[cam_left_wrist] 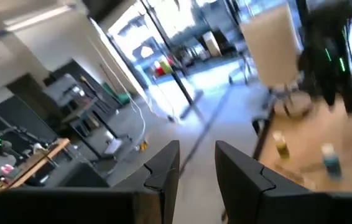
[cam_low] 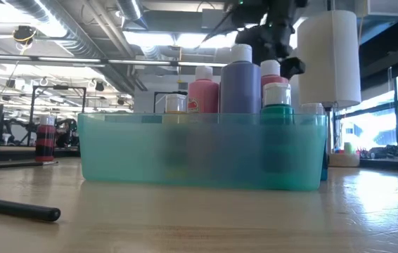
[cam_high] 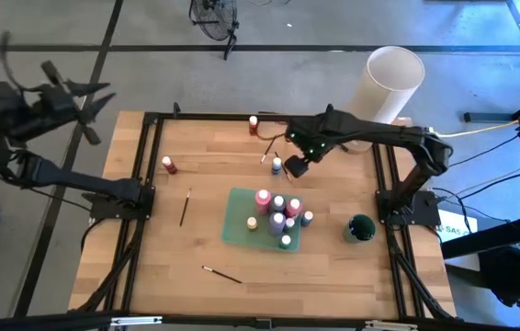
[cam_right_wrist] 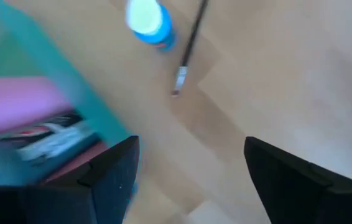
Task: Pick & Place Paint Supplies
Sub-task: Put the black eyeshadow brush into the green cup
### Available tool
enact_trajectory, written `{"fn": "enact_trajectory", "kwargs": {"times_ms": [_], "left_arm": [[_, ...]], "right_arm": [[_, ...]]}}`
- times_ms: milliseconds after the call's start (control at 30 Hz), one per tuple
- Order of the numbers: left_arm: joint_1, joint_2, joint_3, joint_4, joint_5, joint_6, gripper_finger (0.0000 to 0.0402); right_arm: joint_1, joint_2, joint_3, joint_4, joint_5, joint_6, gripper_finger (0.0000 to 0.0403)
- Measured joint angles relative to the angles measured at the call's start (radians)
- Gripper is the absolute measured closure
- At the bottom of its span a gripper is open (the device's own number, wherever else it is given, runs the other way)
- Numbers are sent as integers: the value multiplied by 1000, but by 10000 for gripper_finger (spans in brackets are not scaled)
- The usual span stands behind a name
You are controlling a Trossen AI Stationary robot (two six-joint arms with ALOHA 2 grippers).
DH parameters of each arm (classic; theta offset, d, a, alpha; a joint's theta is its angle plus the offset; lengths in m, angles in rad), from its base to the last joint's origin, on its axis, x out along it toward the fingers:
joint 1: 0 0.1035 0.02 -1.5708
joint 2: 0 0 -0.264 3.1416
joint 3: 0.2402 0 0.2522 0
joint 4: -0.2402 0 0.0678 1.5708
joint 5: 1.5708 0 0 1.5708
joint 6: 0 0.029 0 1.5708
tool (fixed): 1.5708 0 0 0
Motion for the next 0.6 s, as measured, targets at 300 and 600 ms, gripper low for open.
{"fn": "enact_trajectory", "kwargs": {"times_ms": [300,600], "left_arm": [[0,-61,0,126,61,7,304],[-38,-77,0,130,-63,140,304]], "right_arm": [[59,80,0,72,97,-54,118],[51,92,-9,74,22,-77,123]]}}
